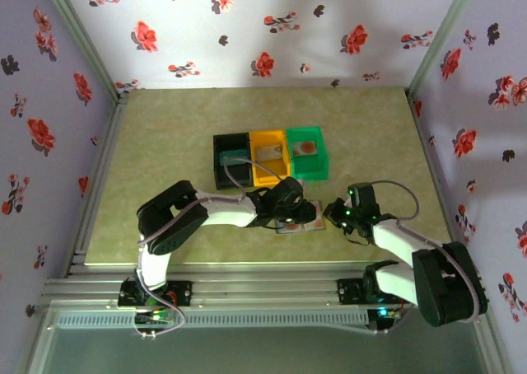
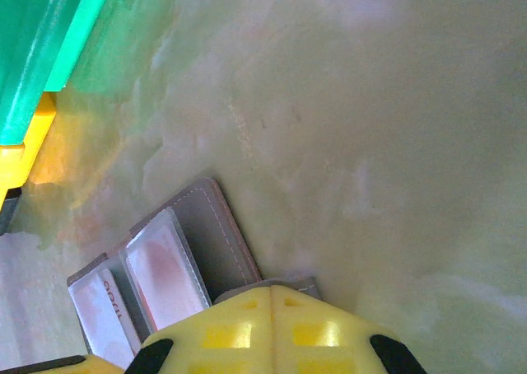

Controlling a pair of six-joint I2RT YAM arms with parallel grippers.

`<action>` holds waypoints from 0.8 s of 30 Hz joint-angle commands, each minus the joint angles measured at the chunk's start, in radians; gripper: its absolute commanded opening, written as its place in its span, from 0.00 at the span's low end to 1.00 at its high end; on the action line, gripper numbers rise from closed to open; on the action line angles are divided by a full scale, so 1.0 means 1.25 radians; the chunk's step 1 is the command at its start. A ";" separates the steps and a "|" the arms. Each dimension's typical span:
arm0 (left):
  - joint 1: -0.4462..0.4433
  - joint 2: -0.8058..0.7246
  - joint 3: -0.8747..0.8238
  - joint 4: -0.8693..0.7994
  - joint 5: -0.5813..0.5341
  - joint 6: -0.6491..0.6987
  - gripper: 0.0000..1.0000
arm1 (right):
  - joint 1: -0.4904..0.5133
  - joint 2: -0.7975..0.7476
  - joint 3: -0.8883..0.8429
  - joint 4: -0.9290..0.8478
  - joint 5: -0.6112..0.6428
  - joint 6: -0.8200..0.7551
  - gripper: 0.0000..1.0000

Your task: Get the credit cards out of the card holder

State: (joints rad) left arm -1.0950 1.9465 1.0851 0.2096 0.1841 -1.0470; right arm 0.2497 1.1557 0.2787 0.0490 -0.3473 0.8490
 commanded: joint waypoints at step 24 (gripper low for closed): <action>0.008 -0.025 -0.044 -0.135 -0.109 0.011 0.28 | 0.008 0.012 -0.031 -0.043 0.040 0.009 0.00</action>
State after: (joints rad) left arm -1.0931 1.9236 1.0508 0.1585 0.1101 -1.0630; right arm 0.2497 1.1522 0.2737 0.0555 -0.3470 0.8490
